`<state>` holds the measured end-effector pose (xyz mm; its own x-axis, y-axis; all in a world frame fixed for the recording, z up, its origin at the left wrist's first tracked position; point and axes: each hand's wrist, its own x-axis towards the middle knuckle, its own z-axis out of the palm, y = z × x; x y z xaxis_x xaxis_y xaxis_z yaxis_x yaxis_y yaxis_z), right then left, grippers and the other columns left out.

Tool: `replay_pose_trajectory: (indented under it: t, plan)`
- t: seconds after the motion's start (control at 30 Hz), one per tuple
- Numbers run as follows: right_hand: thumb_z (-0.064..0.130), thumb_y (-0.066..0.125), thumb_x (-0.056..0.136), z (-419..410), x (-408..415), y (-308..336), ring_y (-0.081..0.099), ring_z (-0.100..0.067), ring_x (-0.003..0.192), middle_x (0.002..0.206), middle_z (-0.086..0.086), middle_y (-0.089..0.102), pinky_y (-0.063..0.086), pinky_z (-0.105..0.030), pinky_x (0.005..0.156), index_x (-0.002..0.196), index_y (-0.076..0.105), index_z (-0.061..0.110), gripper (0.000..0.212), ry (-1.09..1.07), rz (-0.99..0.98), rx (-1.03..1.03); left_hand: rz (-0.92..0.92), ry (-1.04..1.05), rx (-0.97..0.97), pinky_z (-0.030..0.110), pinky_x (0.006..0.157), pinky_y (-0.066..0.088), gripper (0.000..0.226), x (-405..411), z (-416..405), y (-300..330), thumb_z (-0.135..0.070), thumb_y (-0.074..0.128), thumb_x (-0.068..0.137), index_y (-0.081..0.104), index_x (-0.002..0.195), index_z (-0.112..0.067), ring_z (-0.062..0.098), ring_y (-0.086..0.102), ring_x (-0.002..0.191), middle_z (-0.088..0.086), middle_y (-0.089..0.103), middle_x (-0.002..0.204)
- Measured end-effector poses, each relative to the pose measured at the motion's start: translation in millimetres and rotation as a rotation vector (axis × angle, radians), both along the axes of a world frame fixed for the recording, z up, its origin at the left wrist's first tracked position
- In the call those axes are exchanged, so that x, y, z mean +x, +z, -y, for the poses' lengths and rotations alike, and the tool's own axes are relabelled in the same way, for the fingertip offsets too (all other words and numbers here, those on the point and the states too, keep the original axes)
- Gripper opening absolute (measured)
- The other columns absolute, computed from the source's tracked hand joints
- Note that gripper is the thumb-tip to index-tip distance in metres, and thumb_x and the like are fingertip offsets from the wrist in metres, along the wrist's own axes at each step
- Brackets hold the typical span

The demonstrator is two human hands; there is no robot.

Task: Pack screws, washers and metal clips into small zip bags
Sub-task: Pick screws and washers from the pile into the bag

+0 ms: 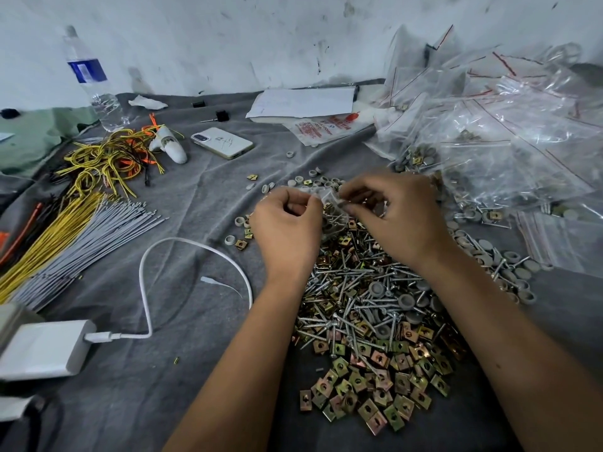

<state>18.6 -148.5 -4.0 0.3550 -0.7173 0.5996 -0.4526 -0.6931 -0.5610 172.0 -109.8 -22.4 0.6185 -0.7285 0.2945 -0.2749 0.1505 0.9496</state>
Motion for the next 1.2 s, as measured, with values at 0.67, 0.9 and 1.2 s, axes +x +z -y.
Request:
replay_pose_trajectory:
  t: [0.67, 0.9, 1.2]
  plan:
    - [0.020, 0.079, 0.088, 19.9, -23.0, -6.7, 0.062, -0.007, 0.082, 0.089, 0.011, 0.064, 0.040, -0.016, 0.067, 0.100, 0.077, 0.024, 0.013, -0.121, -0.416, 0.264, 0.082, 0.030, 0.044, 0.018, 0.048, 0.040, 0.018, 3.1, -0.8, -0.4, -0.012, 0.073, 0.086, 0.066, 0.071, -0.020, 0.001, 0.046, 0.046, -0.010, 0.056, 0.055]
    - [0.031, 0.074, 0.093, 23.1, -17.5, -6.7, 0.060, -0.022, 0.096, 0.108, -0.002, 0.059, 0.052, -0.038, 0.088, 0.100, 0.076, 0.017, 0.016, -0.189, -0.519, 0.292, 0.102, 0.016, 0.060, 0.028, 0.053, 0.046, 0.010, 3.4, -3.1, -1.2, -0.010, 0.071, 0.082, 0.068, 0.074, -0.015, 0.007, 0.050, 0.053, 0.000, 0.063, 0.063]
    - [0.018, 0.071, 0.095, 23.5, -19.3, -10.5, 0.054, 0.008, 0.071, 0.094, 0.000, 0.074, 0.040, -0.009, 0.065, 0.101, 0.074, 0.012, 0.010, -0.281, -0.150, 0.149, 0.134, 0.029, 0.038, 0.019, 0.052, 0.043, 0.016, 4.2, -2.2, -1.5, -0.007, 0.071, 0.082, 0.067, 0.071, -0.018, 0.002, 0.050, 0.054, -0.008, 0.059, 0.061]
